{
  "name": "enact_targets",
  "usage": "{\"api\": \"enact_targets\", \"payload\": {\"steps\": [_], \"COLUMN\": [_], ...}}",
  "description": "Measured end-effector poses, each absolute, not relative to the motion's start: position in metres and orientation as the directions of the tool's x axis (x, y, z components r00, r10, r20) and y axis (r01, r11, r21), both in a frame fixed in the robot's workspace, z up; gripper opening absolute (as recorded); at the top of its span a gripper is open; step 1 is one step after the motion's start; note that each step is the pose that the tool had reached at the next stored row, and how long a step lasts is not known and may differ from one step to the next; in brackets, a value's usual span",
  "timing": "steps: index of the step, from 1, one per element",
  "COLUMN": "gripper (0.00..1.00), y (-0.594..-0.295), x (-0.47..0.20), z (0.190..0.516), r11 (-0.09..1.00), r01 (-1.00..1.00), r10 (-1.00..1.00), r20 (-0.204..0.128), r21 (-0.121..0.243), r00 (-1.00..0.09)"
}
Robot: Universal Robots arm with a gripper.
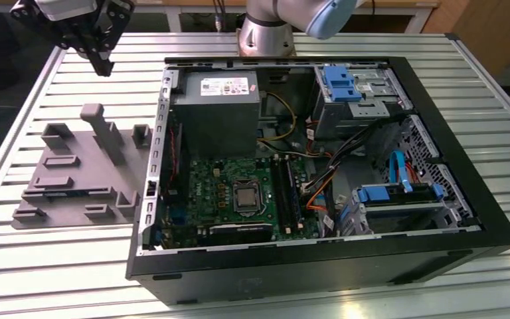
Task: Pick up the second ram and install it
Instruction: 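Reach for the second ram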
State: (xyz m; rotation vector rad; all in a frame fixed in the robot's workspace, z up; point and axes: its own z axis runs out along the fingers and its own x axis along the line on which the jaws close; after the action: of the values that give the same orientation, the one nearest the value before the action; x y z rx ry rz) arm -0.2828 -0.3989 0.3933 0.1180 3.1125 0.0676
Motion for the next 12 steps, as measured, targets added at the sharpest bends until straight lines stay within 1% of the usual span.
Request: {"api": "enact_targets", "payload": {"steps": [12], "gripper": [0.11], "y": [-0.399], "x": [-0.297], "z": [0.393], "r11": [0.996], "r01": [0.075], "r10": [0.076], "r20": [-0.025], "r21": [0.044], "r00": [-0.997]}}
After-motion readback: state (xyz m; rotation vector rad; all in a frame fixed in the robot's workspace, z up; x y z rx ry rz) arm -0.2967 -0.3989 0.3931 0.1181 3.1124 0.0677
